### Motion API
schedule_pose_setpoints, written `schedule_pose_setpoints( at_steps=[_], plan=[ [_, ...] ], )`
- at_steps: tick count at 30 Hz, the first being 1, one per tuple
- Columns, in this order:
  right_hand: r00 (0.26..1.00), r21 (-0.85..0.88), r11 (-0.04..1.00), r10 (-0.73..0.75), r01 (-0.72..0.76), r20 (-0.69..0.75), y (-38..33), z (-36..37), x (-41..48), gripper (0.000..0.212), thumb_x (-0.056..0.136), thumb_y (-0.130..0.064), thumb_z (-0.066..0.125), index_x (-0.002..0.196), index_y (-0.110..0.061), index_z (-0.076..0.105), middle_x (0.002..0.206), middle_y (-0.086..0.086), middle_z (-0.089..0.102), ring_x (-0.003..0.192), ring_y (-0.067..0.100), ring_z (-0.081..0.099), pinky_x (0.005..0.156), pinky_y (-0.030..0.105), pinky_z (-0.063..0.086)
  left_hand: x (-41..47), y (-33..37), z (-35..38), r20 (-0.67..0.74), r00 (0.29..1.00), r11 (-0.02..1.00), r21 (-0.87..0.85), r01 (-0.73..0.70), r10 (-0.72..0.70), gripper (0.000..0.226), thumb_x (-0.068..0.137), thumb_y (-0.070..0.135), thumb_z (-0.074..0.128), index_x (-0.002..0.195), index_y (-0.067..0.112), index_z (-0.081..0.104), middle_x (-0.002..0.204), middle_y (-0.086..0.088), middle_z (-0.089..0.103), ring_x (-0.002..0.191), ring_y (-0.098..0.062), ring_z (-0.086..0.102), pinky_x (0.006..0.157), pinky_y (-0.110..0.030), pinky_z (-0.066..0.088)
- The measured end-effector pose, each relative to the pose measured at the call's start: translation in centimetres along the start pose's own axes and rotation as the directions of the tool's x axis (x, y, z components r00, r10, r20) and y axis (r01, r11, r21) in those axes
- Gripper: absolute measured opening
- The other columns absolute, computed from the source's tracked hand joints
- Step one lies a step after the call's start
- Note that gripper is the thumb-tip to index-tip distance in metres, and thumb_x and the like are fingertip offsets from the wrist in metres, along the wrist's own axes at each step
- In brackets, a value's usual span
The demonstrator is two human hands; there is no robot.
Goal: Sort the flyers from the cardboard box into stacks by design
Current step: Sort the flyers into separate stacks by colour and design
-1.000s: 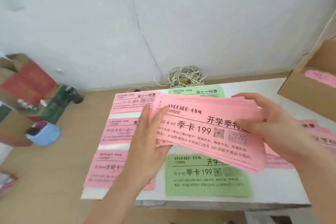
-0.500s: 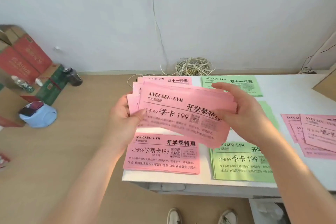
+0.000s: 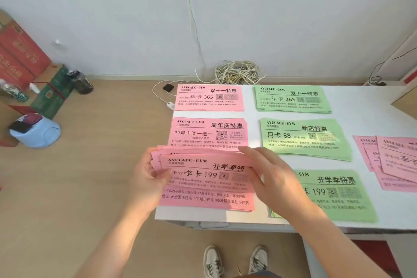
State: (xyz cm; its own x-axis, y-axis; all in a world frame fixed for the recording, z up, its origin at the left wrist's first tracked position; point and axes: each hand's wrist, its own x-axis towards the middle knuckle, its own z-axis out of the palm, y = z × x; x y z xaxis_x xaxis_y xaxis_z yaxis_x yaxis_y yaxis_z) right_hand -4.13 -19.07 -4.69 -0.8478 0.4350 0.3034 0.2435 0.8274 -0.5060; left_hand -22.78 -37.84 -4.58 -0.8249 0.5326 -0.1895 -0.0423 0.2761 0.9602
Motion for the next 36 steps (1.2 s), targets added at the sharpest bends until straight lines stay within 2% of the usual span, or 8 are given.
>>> schedule_pose_setpoints(
  at_steps=[5,9,18,21,23,26,33,36],
  plan=[
    [0.989,0.209,0.967,0.146,-0.144,0.007,0.0,-0.1,0.0,0.057,0.084,0.001,0.063,0.132,-0.029,0.051,0.11,-0.021,0.048,0.09,-0.006,0.052,0.076,-0.001,0.037,0.3,-0.3,0.6,-0.059,0.997,0.997,0.057,-0.047,0.05,0.061,0.08,-0.018,0.056,0.099,0.04,0.055,0.094,0.002,0.071,0.088,-0.019,0.068,0.082,-0.052,0.054],
    [0.989,0.246,0.958,0.15,-0.147,0.007,0.0,0.0,-0.1,0.064,0.083,0.005,0.06,0.136,-0.027,0.047,0.106,-0.025,0.046,0.096,-0.011,0.049,0.081,-0.003,0.034,-0.1,0.1,0.9,-0.014,0.995,0.995,-0.01,-0.102,0.102,0.091,0.078,-0.026,0.051,0.12,0.054,0.044,0.108,0.001,0.067,0.099,-0.009,0.066,0.085,-0.025,0.053],
    [0.981,-0.017,0.997,-0.079,0.077,-0.179,0.6,2.0,-1.3,0.047,0.088,-0.004,0.054,0.131,-0.02,0.045,0.106,0.002,0.041,0.072,0.014,0.051,0.049,0.032,0.053,-0.4,-1.9,1.5,-0.057,0.973,0.967,0.142,-0.214,0.223,0.073,0.079,-0.017,0.059,0.108,0.048,0.042,0.117,-0.005,0.057,0.108,-0.011,0.06,0.09,-0.017,0.049],
    [0.981,0.003,0.993,-0.112,0.114,-0.16,0.6,1.8,-1.4,0.041,0.089,-0.013,0.05,0.129,-0.02,0.046,0.112,0.004,0.04,0.084,0.012,0.051,0.055,0.029,0.055,-0.3,-1.8,1.2,0.012,0.937,0.909,0.238,-0.343,0.35,0.1,0.073,-0.017,0.066,0.122,0.062,0.033,0.129,0.018,0.043,0.119,-0.009,0.05,0.092,-0.014,0.045],
    [0.982,0.015,0.992,-0.121,0.125,-0.147,0.7,1.7,-1.4,0.041,0.087,-0.014,0.052,0.127,-0.02,0.047,0.114,0.004,0.042,0.09,0.012,0.053,0.062,0.025,0.055,-0.2,-1.4,0.8,0.117,0.872,0.8,0.356,-0.484,0.475,0.104,0.068,-0.02,0.068,0.134,0.05,0.028,0.127,0.038,0.03,0.121,0.009,0.039,0.093,-0.003,0.033],
    [0.984,0.017,0.991,-0.131,0.134,-0.123,0.9,1.7,-1.4,0.042,0.086,-0.009,0.057,0.126,-0.02,0.048,0.109,0.002,0.047,0.083,0.013,0.056,0.064,0.025,0.055,0.2,-1.5,0.6,0.172,0.827,0.71,0.439,-0.55,0.535,0.098,0.066,-0.02,0.069,0.132,0.042,0.032,0.124,0.038,0.029,0.116,0.017,0.034,0.098,-0.003,0.026],
    [0.989,0.165,0.986,-0.009,0.033,-0.145,-0.8,-1.2,0.6,0.036,0.083,0.003,0.059,0.113,-0.015,0.066,0.092,-0.005,0.061,0.07,0.001,0.052,0.062,0.019,0.049,-0.1,1.2,0.3,-0.01,0.907,0.877,0.259,-0.404,0.421,0.09,0.079,-0.013,0.064,0.111,0.068,0.041,0.108,0.015,0.054,0.094,-0.009,0.062,0.082,-0.015,0.05],
    [0.964,0.468,0.847,0.263,-0.253,0.045,-2.7,-4.4,2.3,0.042,0.084,0.005,0.058,0.106,-0.031,0.065,0.095,-0.012,0.066,0.078,0.002,0.064,0.064,0.016,0.052,0.3,3.3,-1.2,0.019,0.921,0.911,0.141,-0.387,0.389,0.089,0.079,-0.015,0.061,0.115,0.064,0.042,0.101,0.028,0.053,0.091,-0.009,0.066,0.073,-0.023,0.056]
  ],
)
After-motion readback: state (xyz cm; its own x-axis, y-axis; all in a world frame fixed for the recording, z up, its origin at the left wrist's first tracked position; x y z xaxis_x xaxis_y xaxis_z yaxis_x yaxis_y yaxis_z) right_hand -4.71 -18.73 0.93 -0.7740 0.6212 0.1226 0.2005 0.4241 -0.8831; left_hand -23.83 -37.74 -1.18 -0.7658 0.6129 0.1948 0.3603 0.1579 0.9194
